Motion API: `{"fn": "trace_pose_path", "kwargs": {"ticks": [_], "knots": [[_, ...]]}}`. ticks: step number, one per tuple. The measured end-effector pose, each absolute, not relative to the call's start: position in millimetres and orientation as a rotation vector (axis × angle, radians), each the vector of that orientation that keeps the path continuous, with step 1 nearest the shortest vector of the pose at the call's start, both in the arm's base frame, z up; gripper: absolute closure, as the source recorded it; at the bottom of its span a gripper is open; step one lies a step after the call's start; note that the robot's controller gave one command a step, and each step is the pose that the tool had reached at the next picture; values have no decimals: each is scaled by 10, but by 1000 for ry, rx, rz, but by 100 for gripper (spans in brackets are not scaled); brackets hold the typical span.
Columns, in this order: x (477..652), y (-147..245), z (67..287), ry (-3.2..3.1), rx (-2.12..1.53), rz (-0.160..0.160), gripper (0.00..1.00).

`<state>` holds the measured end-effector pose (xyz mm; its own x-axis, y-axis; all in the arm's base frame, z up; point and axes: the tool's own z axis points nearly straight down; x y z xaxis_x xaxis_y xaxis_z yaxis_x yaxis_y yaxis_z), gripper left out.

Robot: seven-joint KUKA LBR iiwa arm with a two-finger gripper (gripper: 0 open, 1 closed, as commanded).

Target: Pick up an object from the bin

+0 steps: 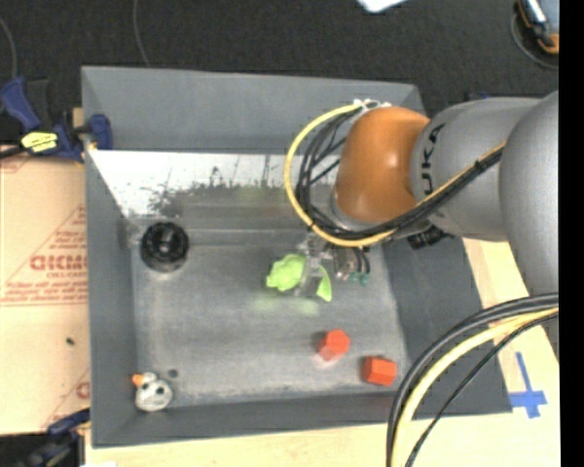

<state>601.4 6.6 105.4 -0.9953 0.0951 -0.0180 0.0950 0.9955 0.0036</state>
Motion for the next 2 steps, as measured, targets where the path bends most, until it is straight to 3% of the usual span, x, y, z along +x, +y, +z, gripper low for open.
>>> {"fn": "trace_pose_path", "kwargs": {"ticks": [2], "knots": [[5999, 65, 1442, 3128, 149, 4, 100]]}}
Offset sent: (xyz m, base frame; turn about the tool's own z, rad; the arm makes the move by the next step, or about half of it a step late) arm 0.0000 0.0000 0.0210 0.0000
